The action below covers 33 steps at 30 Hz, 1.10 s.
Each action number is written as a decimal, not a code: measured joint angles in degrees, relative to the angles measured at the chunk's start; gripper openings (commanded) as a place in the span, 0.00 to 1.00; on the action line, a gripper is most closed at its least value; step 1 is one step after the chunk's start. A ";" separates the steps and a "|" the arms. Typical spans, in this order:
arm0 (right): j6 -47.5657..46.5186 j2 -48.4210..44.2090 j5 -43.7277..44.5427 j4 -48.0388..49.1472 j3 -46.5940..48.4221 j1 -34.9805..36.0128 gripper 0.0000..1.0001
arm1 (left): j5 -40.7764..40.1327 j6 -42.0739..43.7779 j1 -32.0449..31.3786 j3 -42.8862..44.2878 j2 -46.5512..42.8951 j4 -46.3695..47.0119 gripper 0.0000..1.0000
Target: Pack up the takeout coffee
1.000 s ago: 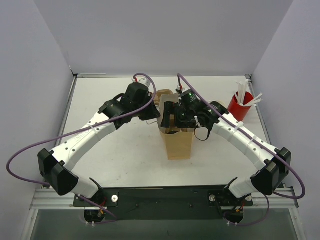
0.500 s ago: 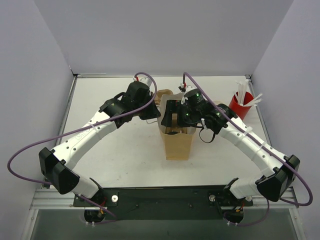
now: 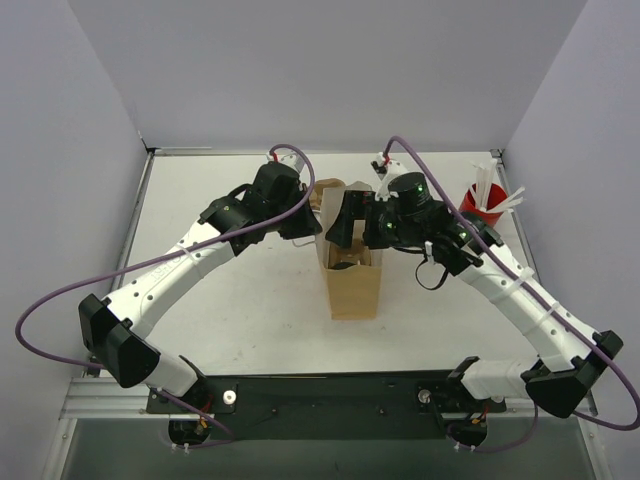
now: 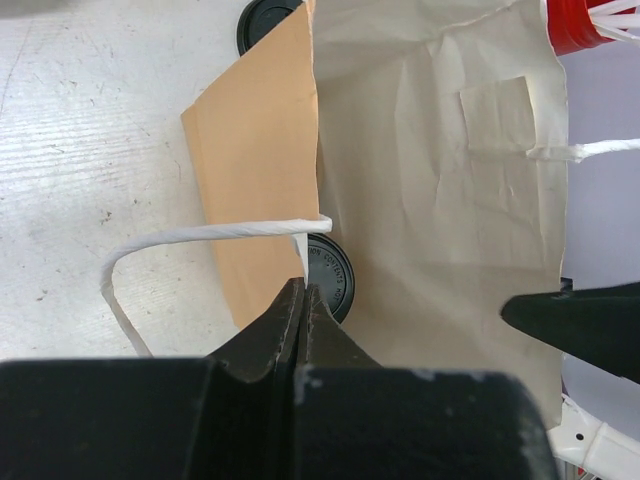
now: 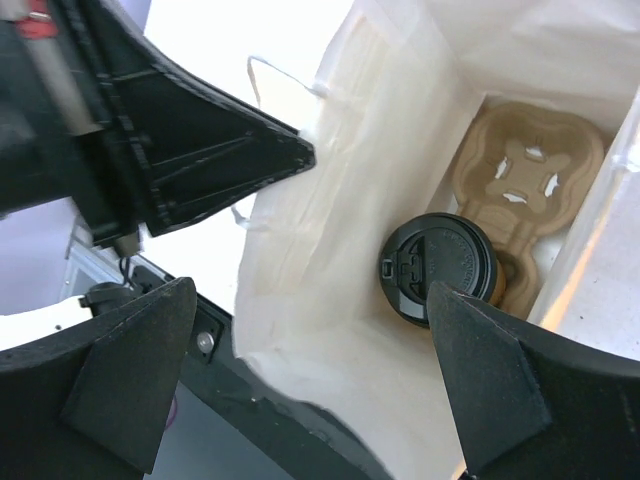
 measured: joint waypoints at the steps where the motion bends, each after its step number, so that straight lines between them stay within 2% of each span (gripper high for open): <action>1: -0.02 -0.57 0.02 0.02 0.46 0.00 0.94 | -0.02 -0.02 0.02 0.00 0.00 0.00 0.00; 11: 0.04 -6.91 2.86 0.57 2.99 -0.81 0.94 | 0.35 0.00 0.11 0.00 0.00 0.09 0.16; 20: -0.04 -10.38 13.79 -1.97 3.50 -2.25 0.95 | 1.95 0.04 0.37 0.87 0.00 0.59 0.27; 28: -1.07 -10.84 24.76 -6.95 5.86 -3.26 0.96 | 2.91 0.13 0.55 1.60 -0.02 1.14 0.29; 33: -1.09 -10.64 29.20 -10.64 6.12 -8.02 0.94 | 3.23 0.17 1.22 1.60 -0.04 1.16 0.29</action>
